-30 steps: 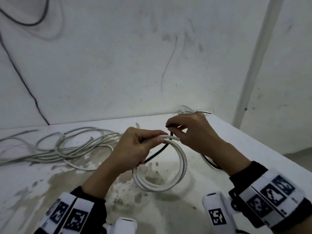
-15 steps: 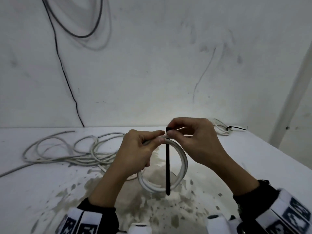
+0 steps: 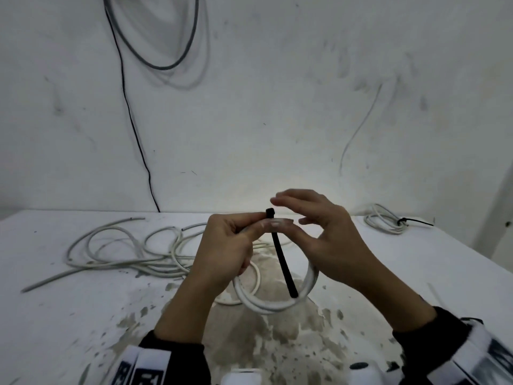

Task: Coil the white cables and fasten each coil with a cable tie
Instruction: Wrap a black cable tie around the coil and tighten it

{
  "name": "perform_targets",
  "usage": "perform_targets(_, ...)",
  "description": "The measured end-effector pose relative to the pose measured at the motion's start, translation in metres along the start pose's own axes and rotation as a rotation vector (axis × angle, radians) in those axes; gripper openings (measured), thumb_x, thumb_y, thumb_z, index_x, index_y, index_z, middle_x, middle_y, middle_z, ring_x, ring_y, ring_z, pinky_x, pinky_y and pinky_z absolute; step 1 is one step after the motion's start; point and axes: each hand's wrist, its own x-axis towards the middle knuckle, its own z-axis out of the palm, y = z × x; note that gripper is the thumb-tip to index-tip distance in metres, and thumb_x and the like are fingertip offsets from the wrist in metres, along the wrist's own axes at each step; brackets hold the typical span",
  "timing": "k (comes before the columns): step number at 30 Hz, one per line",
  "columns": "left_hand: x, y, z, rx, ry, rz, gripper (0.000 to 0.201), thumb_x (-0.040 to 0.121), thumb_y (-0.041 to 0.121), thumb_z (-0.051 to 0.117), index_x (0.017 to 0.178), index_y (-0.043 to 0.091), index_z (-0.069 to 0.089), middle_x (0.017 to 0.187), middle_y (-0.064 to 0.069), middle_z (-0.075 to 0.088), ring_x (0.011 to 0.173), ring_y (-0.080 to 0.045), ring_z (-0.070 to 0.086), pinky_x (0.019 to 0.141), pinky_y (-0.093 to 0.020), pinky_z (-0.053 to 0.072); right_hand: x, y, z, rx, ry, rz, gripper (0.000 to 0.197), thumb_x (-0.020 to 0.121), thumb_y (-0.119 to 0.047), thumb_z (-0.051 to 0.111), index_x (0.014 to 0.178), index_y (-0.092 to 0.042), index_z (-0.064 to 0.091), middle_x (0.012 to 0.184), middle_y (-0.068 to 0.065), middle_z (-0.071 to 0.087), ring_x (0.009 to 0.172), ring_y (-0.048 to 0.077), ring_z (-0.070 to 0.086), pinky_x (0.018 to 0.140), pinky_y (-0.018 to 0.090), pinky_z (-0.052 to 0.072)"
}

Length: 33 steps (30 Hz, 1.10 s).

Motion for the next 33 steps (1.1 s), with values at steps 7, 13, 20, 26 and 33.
perform_targets(7, 0.002, 0.002, -0.006, -0.148, 0.027, -0.123, 0.014, 0.087, 0.004, 0.059, 0.089, 0.007, 0.073, 0.069, -0.02, 0.065, 0.028, -0.005, 0.026, 0.031, -0.01, 0.02, -0.004, -0.002, -0.006, -0.009, -0.229, -0.169, 0.016, 0.075, -0.021, 0.071, 0.09, -0.025, 0.076, 0.109, -0.017, 0.068, 0.115, 0.007, 0.053, 0.094, 0.025, 0.044)
perform_targets(13, 0.001, 0.004, -0.007, -0.195, 0.038, -0.197, 0.012, 0.087, 0.0, 0.058, 0.087, -0.001, 0.07, 0.064, -0.014, 0.051, 0.027, -0.004, 0.025, 0.03, -0.01, 0.02, -0.002, -0.007, -0.02, 0.23, -0.409, 0.005, 0.031, 0.076, -0.004, 0.058, 0.094, -0.022, 0.075, 0.101, -0.004, 0.074, 0.129, 0.002, 0.043, 0.099, 0.036, 0.047)
perform_targets(20, -0.001, 0.007, -0.007, -0.174, 0.023, -0.197, 0.011, 0.086, 0.001, 0.059, 0.088, -0.002, 0.07, 0.073, -0.021, 0.054, 0.027, -0.004, 0.025, 0.03, -0.009, 0.019, -0.003, -0.015, -0.018, 0.156, -0.365, 0.0, 0.012, 0.074, -0.023, 0.076, 0.085, -0.024, 0.077, 0.089, -0.009, 0.074, 0.11, 0.007, 0.058, 0.102, 0.032, 0.042)
perform_targets(26, -0.002, 0.006, -0.002, -0.082, 0.056, -0.12, 0.015, 0.087, 0.004, 0.06, 0.095, 0.004, 0.073, 0.079, -0.026, 0.071, 0.029, -0.008, 0.026, 0.034, -0.012, 0.021, -0.003, -0.026, 0.003, 0.349, 0.114, 0.212, 0.024, 0.082, -0.013, 0.068, 0.072, -0.034, 0.073, 0.067, 0.002, 0.075, 0.072, 0.014, 0.072, 0.082, 0.024, 0.054)
perform_targets(33, -0.001, 0.005, -0.003, -0.019, 0.089, -0.093, 0.016, 0.087, 0.004, 0.06, 0.088, 0.011, 0.074, 0.084, -0.044, 0.06, 0.028, -0.008, 0.024, 0.034, -0.011, 0.021, -0.004, -0.033, 0.008, 0.106, 0.059, 0.355, 0.021, 0.081, -0.009, 0.063, 0.071, -0.021, 0.078, 0.058, 0.008, 0.07, 0.037, 0.009, 0.042, 0.04, 0.016, 0.037)
